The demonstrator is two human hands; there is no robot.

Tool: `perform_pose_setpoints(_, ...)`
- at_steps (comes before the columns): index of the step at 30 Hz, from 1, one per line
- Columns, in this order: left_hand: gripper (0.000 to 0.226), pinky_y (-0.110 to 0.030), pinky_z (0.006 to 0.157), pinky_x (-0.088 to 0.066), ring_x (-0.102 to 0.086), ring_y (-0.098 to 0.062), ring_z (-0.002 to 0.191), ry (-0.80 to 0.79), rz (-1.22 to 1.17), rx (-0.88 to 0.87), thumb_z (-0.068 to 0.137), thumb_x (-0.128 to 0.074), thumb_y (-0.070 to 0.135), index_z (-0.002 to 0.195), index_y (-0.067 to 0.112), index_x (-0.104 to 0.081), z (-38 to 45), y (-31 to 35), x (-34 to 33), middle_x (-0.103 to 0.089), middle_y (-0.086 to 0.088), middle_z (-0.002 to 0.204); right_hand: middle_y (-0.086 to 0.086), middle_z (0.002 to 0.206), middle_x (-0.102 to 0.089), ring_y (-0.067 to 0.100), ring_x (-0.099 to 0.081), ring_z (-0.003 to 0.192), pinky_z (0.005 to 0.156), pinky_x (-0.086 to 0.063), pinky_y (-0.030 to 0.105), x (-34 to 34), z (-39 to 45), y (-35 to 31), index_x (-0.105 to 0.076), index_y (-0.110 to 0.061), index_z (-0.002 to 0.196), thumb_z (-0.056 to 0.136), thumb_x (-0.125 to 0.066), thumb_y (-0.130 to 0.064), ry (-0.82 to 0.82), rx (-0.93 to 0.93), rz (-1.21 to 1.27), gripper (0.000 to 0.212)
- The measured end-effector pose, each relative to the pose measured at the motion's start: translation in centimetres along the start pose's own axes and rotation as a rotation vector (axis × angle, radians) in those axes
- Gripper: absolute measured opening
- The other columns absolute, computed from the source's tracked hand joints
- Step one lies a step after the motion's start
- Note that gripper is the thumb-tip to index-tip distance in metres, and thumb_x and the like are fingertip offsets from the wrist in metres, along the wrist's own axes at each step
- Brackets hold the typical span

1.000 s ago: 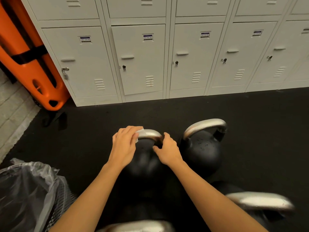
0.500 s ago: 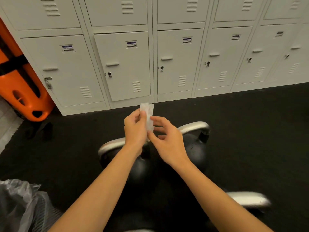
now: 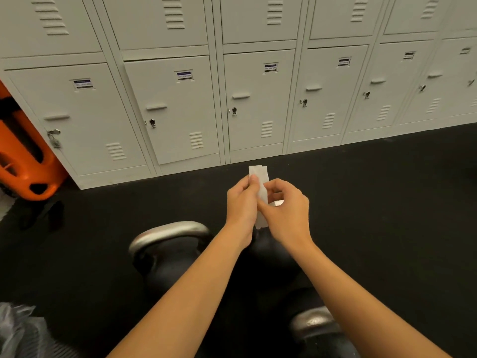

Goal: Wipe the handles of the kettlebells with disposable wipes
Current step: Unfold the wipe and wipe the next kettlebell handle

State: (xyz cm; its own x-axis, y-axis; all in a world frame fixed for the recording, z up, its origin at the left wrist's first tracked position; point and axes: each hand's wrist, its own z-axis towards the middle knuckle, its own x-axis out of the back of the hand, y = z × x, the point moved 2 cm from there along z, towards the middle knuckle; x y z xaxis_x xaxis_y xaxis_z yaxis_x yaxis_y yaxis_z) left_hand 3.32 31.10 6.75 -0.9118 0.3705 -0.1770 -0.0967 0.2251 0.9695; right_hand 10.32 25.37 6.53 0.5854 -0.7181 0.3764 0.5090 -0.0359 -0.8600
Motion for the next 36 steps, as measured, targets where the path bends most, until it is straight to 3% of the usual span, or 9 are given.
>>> perform_pose_setpoints(3,0.039,-0.049,0.098,-0.049,-0.061,-0.026,0.110,-0.063,0.001,0.142,0.098,-0.038,0.053,0.118,0.026,-0.058,0.2,-0.1,-0.6,-0.064,-0.008,0.122,-0.008,0.092,-0.069,0.005,-0.066,0.084,0.069,-0.051,0.012,0.9,0.3,0.7,-0.066,-0.018,0.096,0.085,-0.072,-0.025,-0.014,-0.059,0.113,0.014)
perform_pose_setpoints(6,0.060,-0.044,0.092,-0.051,-0.063,-0.028,0.108,-0.142,-0.012,0.298,0.088,-0.038,0.069,0.119,0.022,-0.060,0.3,-0.5,-0.3,-0.068,-0.011,0.116,-0.005,0.098,-0.071,0.008,-0.069,0.092,0.079,-0.058,0.026,2.0,0.8,1.2,-0.066,-0.017,0.098,0.085,-0.071,-0.022,-0.071,-0.140,0.292,0.015)
perform_pose_setpoints(10,0.059,-0.038,0.087,-0.052,-0.065,-0.027,0.109,-0.228,-0.213,0.320,0.081,-0.058,0.061,0.117,0.015,-0.067,0.1,-1.4,0.9,-0.070,-0.010,0.115,0.008,0.104,-0.073,0.021,-0.070,0.101,0.089,-0.057,0.046,3.3,1.2,1.7,-0.064,-0.008,0.108,0.088,-0.068,-0.016,-0.146,-0.260,0.565,0.023)
perform_pose_setpoints(16,0.034,-0.036,0.089,-0.056,-0.067,-0.025,0.108,-0.291,-0.239,0.208,0.082,-0.070,0.016,0.114,0.008,-0.066,-0.9,-1.7,1.6,-0.070,-0.011,0.115,0.007,0.107,-0.073,0.019,-0.071,0.099,0.081,-0.060,0.041,4.5,1.3,2.2,-0.066,-0.009,0.114,0.088,-0.068,-0.017,-0.197,-0.320,0.565,0.027)
perform_pose_setpoints(20,0.030,-0.038,0.085,-0.058,-0.069,-0.025,0.105,-0.222,-0.221,0.164,0.085,-0.069,0.013,0.114,0.005,-0.065,-1.3,-2.2,1.6,-0.070,-0.012,0.116,0.005,0.106,-0.073,0.020,-0.071,0.097,0.067,-0.058,0.031,5.1,1.0,2.7,-0.068,-0.011,0.112,0.086,-0.069,-0.020,-0.200,-0.349,0.518,0.027)
perform_pose_setpoints(26,0.022,-0.044,0.090,-0.056,-0.067,-0.026,0.106,-0.162,-0.245,0.122,0.086,-0.067,0.012,0.108,0.008,-0.066,-1.3,-2.3,1.5,-0.069,-0.010,0.114,0.006,0.103,-0.073,0.020,-0.071,0.096,0.066,-0.058,0.030,5.4,0.9,2.7,-0.070,-0.007,0.101,0.081,-0.073,-0.026,-0.260,-0.309,0.485,0.027)
perform_pose_setpoints(30,0.025,-0.047,0.095,-0.051,-0.062,-0.027,0.110,-0.245,-0.496,0.062,0.085,-0.060,0.015,0.110,0.017,-0.061,-1.0,-1.8,1.9,-0.067,-0.005,0.111,0.012,0.101,-0.073,0.027,-0.071,0.096,0.066,-0.059,0.033,5.7,1.0,2.6,-0.071,-0.009,0.092,0.077,-0.070,-0.031,-0.313,-0.356,0.648,0.027)
perform_pose_setpoints(33,0.027,-0.050,0.095,-0.048,-0.066,-0.022,0.103,-0.293,-0.682,0.050,0.088,-0.053,0.012,0.111,0.023,-0.062,-1.0,-1.4,2.0,-0.069,-0.006,0.109,0.014,0.106,-0.073,0.028,-0.072,0.097,0.071,-0.061,0.035,5.8,1.4,2.7,-0.069,-0.011,0.094,0.079,-0.068,-0.033,-0.264,-0.413,0.700,0.027)
perform_pose_setpoints(36,0.021,-0.057,0.101,-0.041,-0.066,-0.026,0.111,-0.321,-0.855,0.085,0.089,-0.049,0.012,0.092,0.014,-0.070,-1.1,-1.1,2.1,-0.071,-0.008,0.090,0.016,0.109,-0.071,0.027,-0.073,0.094,0.069,-0.061,0.034,5.9,1.8,2.9,-0.065,-0.013,0.099,0.091,-0.060,-0.032,-0.183,-0.457,0.707,0.021)
